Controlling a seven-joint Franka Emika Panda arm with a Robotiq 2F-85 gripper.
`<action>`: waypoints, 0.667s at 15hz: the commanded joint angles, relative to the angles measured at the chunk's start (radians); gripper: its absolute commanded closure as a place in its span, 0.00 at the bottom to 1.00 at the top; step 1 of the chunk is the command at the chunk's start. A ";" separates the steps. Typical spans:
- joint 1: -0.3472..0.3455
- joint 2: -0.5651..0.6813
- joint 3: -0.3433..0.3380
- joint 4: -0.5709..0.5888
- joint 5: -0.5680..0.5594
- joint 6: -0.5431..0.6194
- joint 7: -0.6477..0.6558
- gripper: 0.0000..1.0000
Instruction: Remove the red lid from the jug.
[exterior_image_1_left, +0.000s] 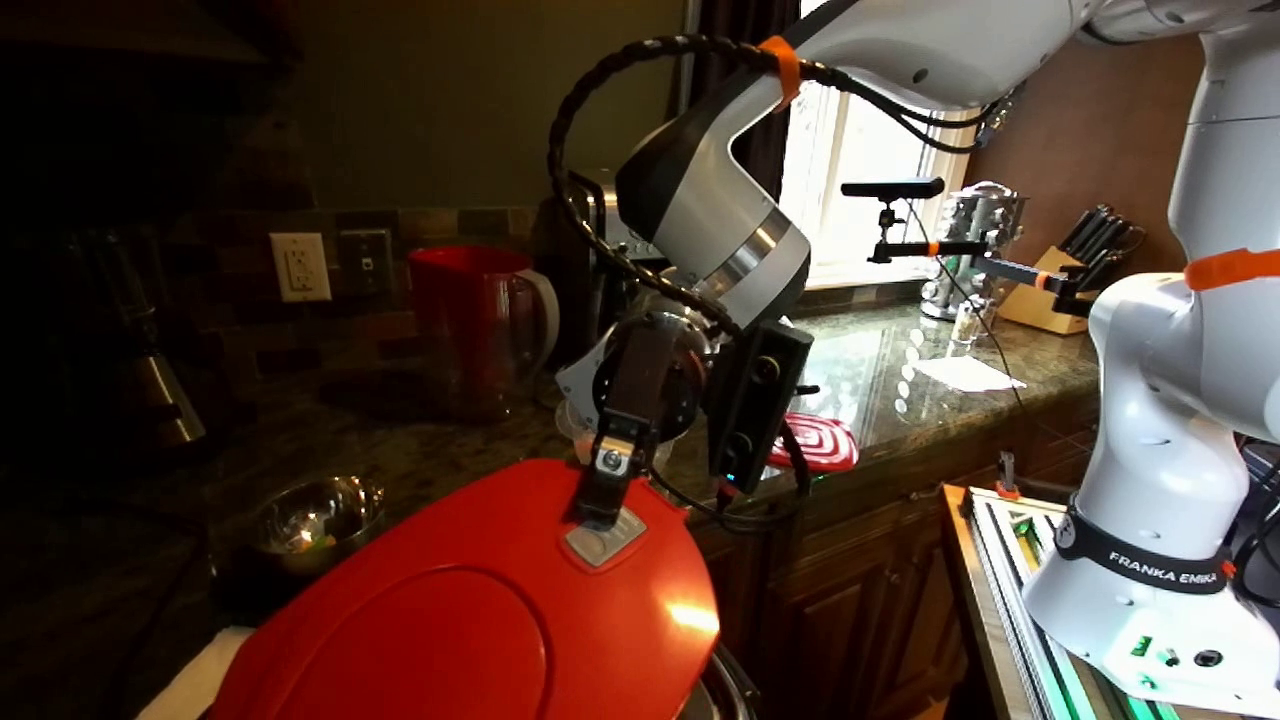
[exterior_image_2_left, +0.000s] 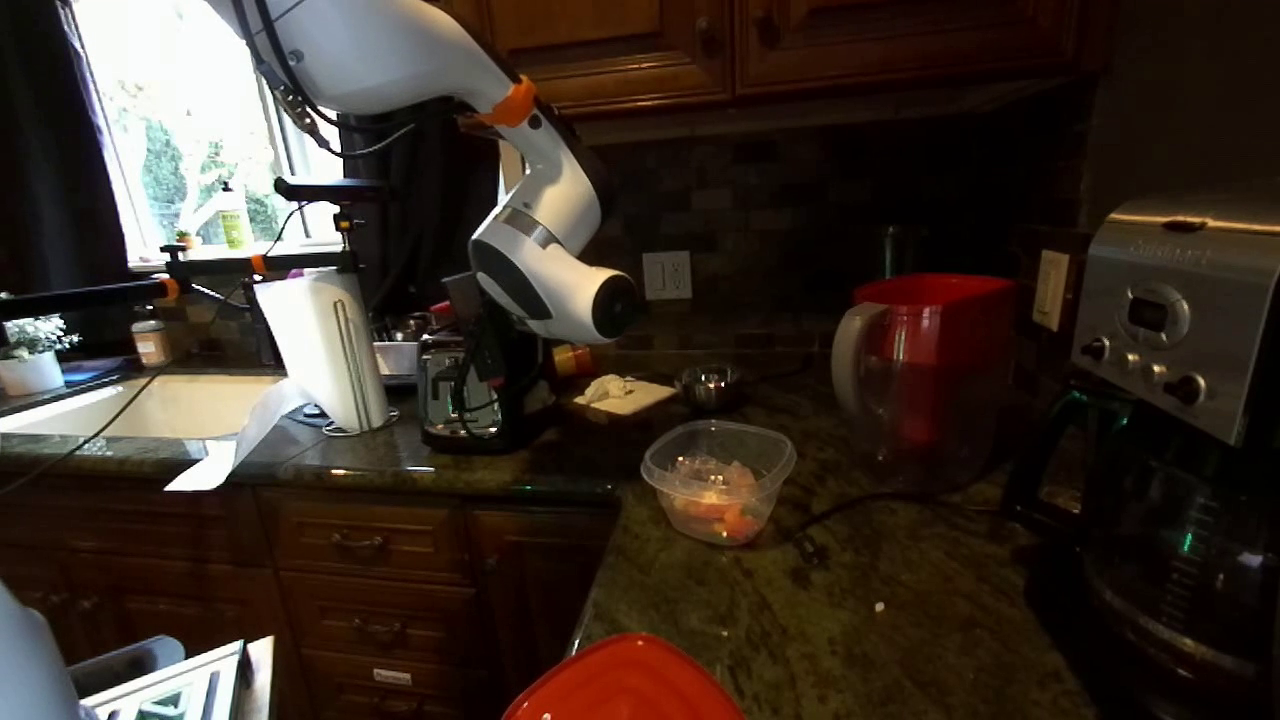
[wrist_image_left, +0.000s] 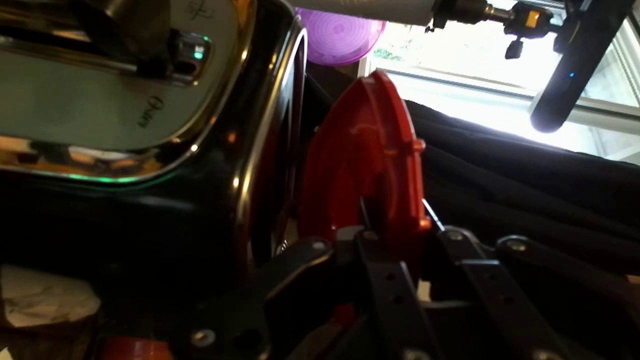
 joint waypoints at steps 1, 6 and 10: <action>0.002 -0.003 0.001 -0.021 0.036 0.025 0.000 0.95; 0.003 -0.006 0.001 -0.030 0.016 0.014 0.006 0.95; 0.007 -0.008 0.004 -0.032 0.018 0.022 0.008 0.57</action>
